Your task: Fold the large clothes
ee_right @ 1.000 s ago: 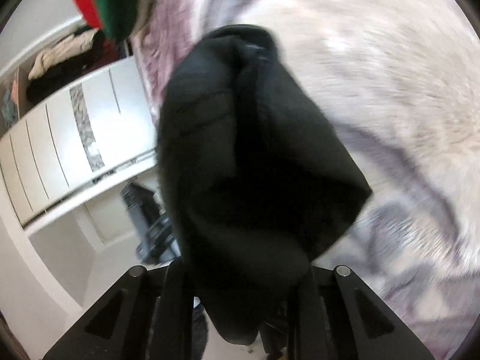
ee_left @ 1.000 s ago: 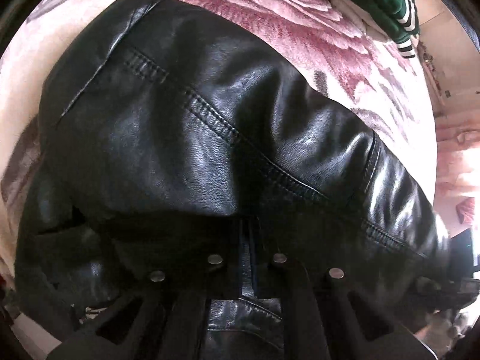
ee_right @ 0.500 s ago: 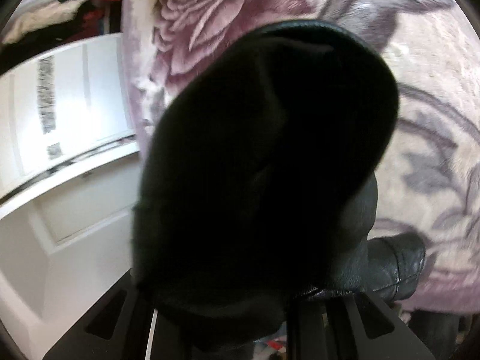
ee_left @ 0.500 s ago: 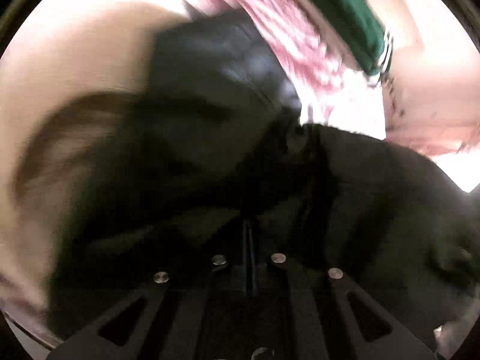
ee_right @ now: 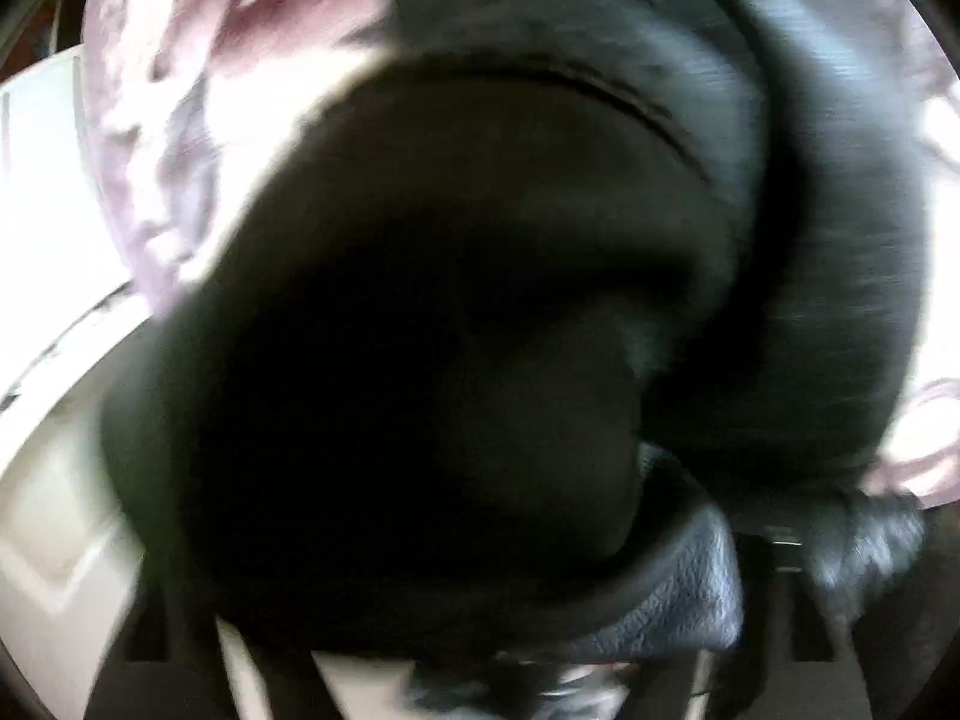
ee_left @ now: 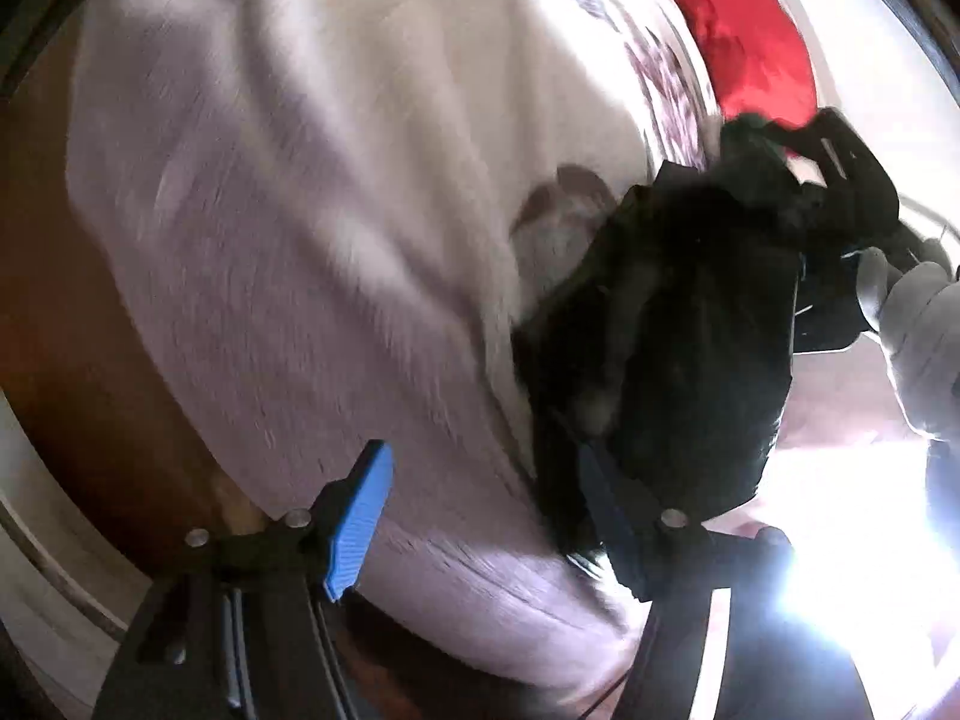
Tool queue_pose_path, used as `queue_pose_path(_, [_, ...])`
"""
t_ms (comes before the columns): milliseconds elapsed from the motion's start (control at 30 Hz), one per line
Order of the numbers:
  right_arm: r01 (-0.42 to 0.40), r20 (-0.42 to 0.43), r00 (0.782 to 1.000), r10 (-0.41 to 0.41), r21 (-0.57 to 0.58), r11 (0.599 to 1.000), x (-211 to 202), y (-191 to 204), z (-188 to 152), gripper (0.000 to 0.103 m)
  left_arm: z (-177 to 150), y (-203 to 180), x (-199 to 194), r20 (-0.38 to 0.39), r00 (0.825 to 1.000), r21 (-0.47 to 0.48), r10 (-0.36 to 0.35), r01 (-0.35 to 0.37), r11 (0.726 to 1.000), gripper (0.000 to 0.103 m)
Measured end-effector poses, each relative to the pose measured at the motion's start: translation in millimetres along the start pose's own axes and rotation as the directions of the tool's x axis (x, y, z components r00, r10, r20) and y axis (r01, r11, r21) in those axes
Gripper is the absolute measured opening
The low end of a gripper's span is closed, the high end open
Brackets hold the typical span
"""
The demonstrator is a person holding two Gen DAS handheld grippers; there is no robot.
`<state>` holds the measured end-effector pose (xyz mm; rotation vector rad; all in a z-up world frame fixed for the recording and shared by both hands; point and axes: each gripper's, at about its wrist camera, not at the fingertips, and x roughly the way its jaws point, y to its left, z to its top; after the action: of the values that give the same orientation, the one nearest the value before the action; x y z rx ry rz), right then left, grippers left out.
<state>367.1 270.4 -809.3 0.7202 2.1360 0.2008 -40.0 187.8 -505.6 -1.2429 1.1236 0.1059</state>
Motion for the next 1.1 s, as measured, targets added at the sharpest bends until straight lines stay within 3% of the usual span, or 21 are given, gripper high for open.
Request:
queue_pose_path(100, [-0.181, -0.121, 0.976, 0.183, 0.029, 0.983, -9.3, 8.6, -7.2, 0.092, -29.4, -3.0, -9.5, 0.045, 0.998, -0.045, -0.037, 0.039, 0.998, 0.063])
queue_pose_path(200, [-0.246, -0.181, 0.955, 0.233, -0.048, 0.968, -42.3, 24.7, -11.4, 0.092, -59.6, -12.4, -14.2, 0.061, 0.998, -0.071, -0.025, 0.029, 0.997, 0.063])
queue_pose_path(267, [-0.22, -0.159, 0.968, 0.194, -0.168, 0.961, -74.7, 23.3, -21.2, 0.092, -73.2, -13.9, -18.9, 0.064, 0.997, -0.091, -0.033, 0.039, 0.995, 0.063])
queue_pose_path(300, [-0.177, -0.122, 0.981, 0.15, -0.26, 0.949, -104.7, 5.3, -16.4, 0.092, -78.6, -16.8, -17.0, 0.068, 0.998, -0.108, -0.015, 0.023, 0.994, 0.063])
queue_pose_path(367, [-0.041, 0.008, 0.999, 0.049, -0.425, 0.904, -142.9, 9.3, -26.8, 0.092, -78.8, -23.5, -9.3, 0.071, 0.997, -0.113, -0.009, 0.017, 0.993, 0.063])
queue_pose_path(433, [0.158, 0.178, 0.982, -0.062, -0.6, 0.784, -162.7, 34.7, -23.3, 0.092, -72.7, -31.5, -0.5, 0.099, 0.995, -0.11, 0.031, -0.02, 0.994, 0.063])
queue_pose_path(467, [0.258, 0.251, 0.961, -0.113, -0.676, 0.69, -167.0, 36.5, -22.9, 0.092, -65.8, -33.3, 4.9, 0.111, 0.993, -0.112, 0.036, -0.024, 0.993, 0.063])
queue_pose_path(500, [0.316, 0.288, 0.946, -0.15, -0.707, 0.632, -164.1, 24.4, -2.3, 0.092, -59.6, -34.7, 9.5, 0.131, 0.99, -0.126, 0.051, -0.034, 0.991, 0.063])
queue_pose_path(567, [0.4, 0.335, 0.916, -0.219, -0.762, 0.509, -153.8, 19.6, 4.8, 0.092, -48.7, -34.8, 19.1, 0.159, 0.986, -0.135, 0.049, -0.027, 0.991, 0.063])
queue_pose_path(667, [0.432, 0.354, 0.888, -0.295, -0.862, 0.266, -101.3, 19.1, 20.0, 0.092, -42.3, -32.4, 22.5, 0.184, 0.98, -0.148, 0.074, -0.047, 0.988, 0.063])
queue_pose_path(733, [0.374, 0.32, 0.885, -0.337, -0.921, 0.109, -63.5, 28.4, 16.2, 0.092, -41.8, -29.5, 20.3, 0.191, 0.978, -0.153, 0.086, -0.057, 0.987, 0.063])
queue_pose_path(800, [0.363, 0.331, 0.86, -0.389, -0.932, 0.01, -39.3, 32.8, 13.4, 0.094, -41.5, -29.8, 22.9, 0.199, 0.975, -0.148, 0.101, -0.071, 0.986, 0.063])
queue_pose_path(833, [0.351, 0.325, 0.851, -0.412, -0.936, -0.014, -29.1, 33.4, 19.8, 0.091, -41.5, -28.4, 22.7, 0.203, 0.972, -0.156, 0.116, -0.085, 0.984, 0.063])
queue_pose_path(867, [0.352, 0.327, 0.849, -0.415, -0.936, -0.017, -23.8, 35.6, 26.4, 0.063, -41.6, -27.5, 22.7, 0.209, 0.971, -0.165, 0.119, -0.085, 0.983, 0.063])
queue_pose_path(900, [0.395, 0.344, 0.846, -0.408, -0.917, 0.046, -27.1, 38.8, 37.4, 0.045, -41.9, -27.8, 23.5, 0.212, 0.97, -0.172, 0.123, -0.087, 0.981, 0.063])
queue_pose_path(933, [0.398, 0.318, 0.867, -0.383, -0.905, 0.15, -37.0, 40.5, 48.7, 0.023, -41.4, -25.5, 23.1, 0.217, 0.968, -0.187, 0.126, -0.085, 0.979, 0.063])
queue_pose_path(967, [0.36, 0.261, 0.908, -0.328, -0.887, 0.289, -53.7, 40.2, 61.2, 0.004, -40.7, -26.3, 25.2, 0.222, 0.968, -0.196, 0.115, -0.071, 0.978, 0.063])
queue_pose_path(1000, [0.302, 0.202, 0.943, -0.266, -0.854, 0.424, -72.7, 34.2, 72.6, 0.002, -40.1, -26.4, 25.5, 0.224, 0.968, -0.201, 0.116, -0.071, 0.977, 0.063])
queue_pose_path(1033, [0.28, 0.191, 0.957, -0.22, -0.811, 0.513, -90.9, 25.0, 80.0, 0.002, -39.1, -28.1, 26.5, 0.224, 0.967, -0.201, 0.12, -0.075, 0.977, 0.063])
queue_pose_path(1067, [0.278, 0.201, 0.96, -0.197, -0.787, 0.551, -104.4, 15.8, 82.4, 0.002, -38.7, -29.4, 27.4, 0.223, 0.968, -0.198, 0.118, -0.074, 0.977, 0.063])
queue_pose_path(1100, [0.269, 0.2, 0.963, -0.183, -0.794, 0.546, -114.0, 8.1, 80.2, 0.002, -37.9, -30.6, 28.3, 0.218, 0.968, -0.199, 0.123, -0.08, 0.977, 0.063])
